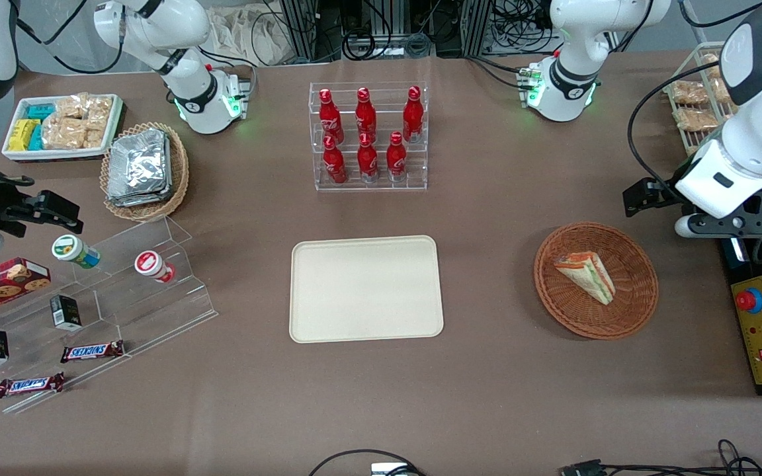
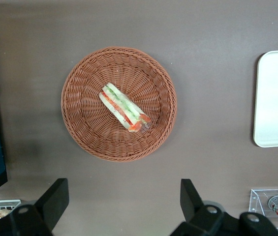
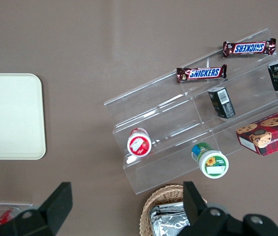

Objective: Place sandwich from basket to tray
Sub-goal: 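Move the open left gripper toward the wicker basket with the sandwich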

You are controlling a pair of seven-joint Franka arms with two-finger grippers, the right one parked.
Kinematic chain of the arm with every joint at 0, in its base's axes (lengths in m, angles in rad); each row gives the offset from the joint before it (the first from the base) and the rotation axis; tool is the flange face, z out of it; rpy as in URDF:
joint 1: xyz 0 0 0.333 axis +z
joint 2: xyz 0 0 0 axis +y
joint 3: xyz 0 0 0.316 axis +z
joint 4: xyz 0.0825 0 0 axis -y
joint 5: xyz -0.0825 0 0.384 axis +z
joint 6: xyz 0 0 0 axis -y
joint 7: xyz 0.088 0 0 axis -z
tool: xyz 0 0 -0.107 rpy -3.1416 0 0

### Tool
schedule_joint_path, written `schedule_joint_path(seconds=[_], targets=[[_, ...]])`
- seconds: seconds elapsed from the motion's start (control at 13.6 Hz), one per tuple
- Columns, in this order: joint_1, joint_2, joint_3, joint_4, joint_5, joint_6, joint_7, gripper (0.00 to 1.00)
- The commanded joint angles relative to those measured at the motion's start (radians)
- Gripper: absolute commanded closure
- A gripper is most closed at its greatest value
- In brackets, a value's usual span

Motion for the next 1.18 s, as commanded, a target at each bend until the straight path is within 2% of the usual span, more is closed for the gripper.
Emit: schedule_joint_path(seconds=[0.0,0.74,0.88,1.1], targets=[[0.001,-0.009,0.009,-0.007,-0.011,-0.003,0.013,0.0],[0.007,-0.008,0.011,-0.005,-0.011,-0.005,-0.018,0.0],[0.007,-0.008,0.012,-0.005,-0.012,-0.011,-0.099,0.0],[0.033,0.01,0.012,-0.007,-0.012,-0.04,-0.339,0.01]])
